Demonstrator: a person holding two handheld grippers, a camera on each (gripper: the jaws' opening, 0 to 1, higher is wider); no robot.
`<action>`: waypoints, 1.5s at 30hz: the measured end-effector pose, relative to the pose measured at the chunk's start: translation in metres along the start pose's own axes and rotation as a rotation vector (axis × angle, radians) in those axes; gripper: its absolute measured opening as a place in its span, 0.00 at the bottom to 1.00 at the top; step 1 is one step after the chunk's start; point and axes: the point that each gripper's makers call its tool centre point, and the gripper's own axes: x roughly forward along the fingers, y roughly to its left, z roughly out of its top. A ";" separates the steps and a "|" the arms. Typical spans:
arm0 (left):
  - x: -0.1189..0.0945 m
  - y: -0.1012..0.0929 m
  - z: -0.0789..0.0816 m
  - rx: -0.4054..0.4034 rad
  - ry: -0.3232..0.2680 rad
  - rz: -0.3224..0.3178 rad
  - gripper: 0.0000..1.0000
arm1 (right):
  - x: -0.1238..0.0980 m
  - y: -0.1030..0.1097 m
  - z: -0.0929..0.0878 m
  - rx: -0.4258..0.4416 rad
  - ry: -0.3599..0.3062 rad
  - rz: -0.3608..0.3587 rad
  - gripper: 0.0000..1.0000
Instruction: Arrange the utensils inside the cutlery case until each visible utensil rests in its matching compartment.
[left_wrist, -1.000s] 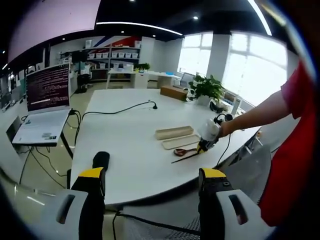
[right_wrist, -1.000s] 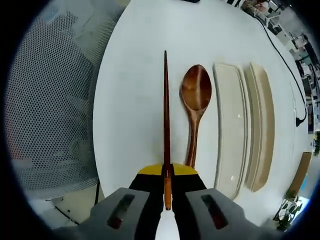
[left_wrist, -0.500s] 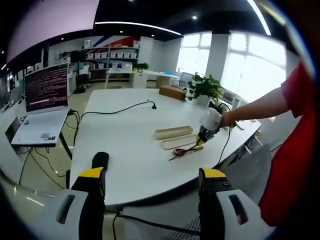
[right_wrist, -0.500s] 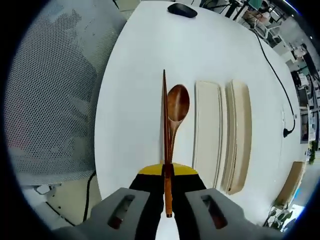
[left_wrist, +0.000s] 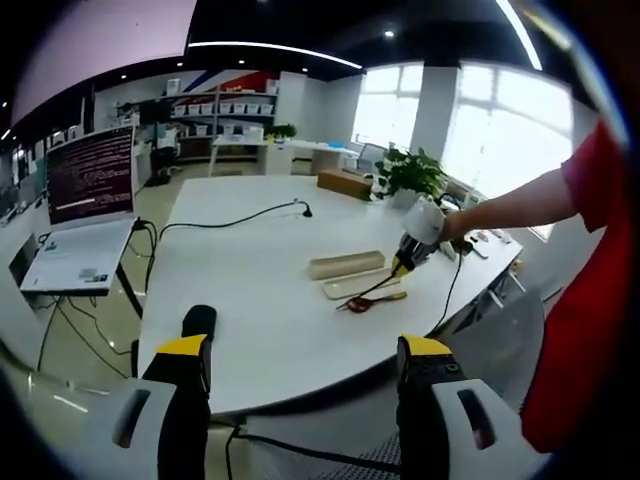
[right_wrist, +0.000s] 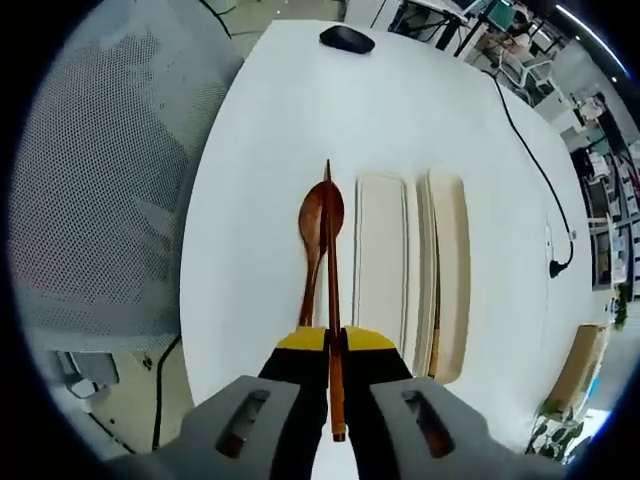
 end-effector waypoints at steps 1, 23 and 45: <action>0.000 0.000 0.000 0.002 0.001 0.001 0.78 | -0.001 -0.003 0.001 -0.008 -0.006 -0.013 0.00; 0.003 0.002 -0.004 0.003 0.035 0.013 0.78 | -0.003 -0.041 -0.008 0.099 -0.044 -0.080 0.00; -0.008 0.000 -0.007 -0.027 0.049 0.084 0.79 | 0.050 -0.052 -0.018 0.138 0.013 -0.023 0.07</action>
